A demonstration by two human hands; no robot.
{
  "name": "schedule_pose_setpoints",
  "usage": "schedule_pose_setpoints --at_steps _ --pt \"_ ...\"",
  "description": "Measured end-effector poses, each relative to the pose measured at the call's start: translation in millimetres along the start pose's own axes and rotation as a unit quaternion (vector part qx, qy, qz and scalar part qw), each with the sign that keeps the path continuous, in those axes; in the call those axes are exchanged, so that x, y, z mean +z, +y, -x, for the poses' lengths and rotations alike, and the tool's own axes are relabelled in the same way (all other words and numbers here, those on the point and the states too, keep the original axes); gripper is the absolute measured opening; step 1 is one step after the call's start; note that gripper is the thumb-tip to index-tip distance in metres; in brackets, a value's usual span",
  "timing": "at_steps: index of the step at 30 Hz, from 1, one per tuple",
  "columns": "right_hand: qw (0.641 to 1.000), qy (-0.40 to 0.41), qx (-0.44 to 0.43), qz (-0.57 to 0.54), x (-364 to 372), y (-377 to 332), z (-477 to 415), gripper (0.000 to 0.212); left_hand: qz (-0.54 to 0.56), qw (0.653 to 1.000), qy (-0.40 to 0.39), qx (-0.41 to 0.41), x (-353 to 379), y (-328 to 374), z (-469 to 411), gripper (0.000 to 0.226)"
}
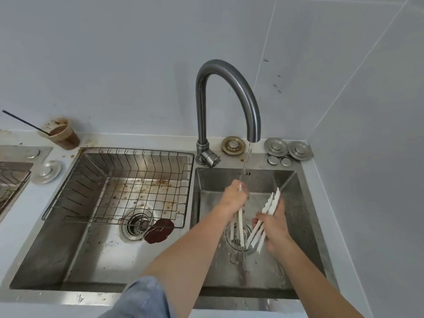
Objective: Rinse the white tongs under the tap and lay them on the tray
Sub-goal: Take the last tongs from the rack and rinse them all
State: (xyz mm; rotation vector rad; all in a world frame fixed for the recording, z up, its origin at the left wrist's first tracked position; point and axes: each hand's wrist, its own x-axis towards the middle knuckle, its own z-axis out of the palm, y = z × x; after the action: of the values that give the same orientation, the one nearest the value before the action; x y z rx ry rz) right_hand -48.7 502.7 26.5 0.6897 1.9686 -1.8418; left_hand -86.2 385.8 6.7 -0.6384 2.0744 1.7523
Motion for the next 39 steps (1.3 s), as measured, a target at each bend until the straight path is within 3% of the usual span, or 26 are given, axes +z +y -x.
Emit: schedule_pose_setpoints --at_steps 3,6,8,10,14,20,26,30,34,36,39 --pt "0.992 0.007 0.084 -0.098 -3 2 -7 0.062 -0.150 0.988 -0.027 -0.023 5 11 -8 0.051" --pt "0.969 -0.003 0.180 -0.169 1 9 -14 0.048 -0.297 0.953 -0.050 -0.028 9 23 -20 0.051" --pt "0.955 0.002 0.214 -0.204 5 11 -17 0.046 -0.301 0.951 -0.031 -0.062 7 29 -26 0.054" --pt "0.948 0.020 0.227 -0.224 9 11 -22 0.046 -0.259 0.961 -0.034 -0.090 4 31 -33 0.055" --pt "0.944 0.027 0.226 -0.238 17 8 -32 0.044 -0.076 0.986 -0.008 -0.150 -5 28 -45 0.051" --pt "0.956 -0.002 0.216 -0.196 19 8 -48 0.024 0.156 0.979 -0.001 -0.134 -16 25 -34 0.070" --pt "0.971 -0.023 0.208 -0.119 13 16 -56 0.029 0.112 0.986 -0.065 -0.110 -10 -6 -10 0.062" --pt "0.975 -0.047 0.189 -0.107 12 20 -54 0.040 0.003 0.995 -0.017 -0.099 3 -11 -16 0.060" --pt "0.970 -0.074 0.204 -0.109 9 16 -53 0.040 -0.101 0.985 0.001 -0.139 13 -1 -25 0.079" --pt "0.971 -0.081 0.210 -0.084 7 12 -57 0.040 -0.090 0.987 0.006 -0.135 13 -1 -28 0.075" --pt "0.978 -0.099 0.185 0.008 14 0 -61 0.051 0.018 0.990 0.048 -0.129 2 -13 -23 0.057"
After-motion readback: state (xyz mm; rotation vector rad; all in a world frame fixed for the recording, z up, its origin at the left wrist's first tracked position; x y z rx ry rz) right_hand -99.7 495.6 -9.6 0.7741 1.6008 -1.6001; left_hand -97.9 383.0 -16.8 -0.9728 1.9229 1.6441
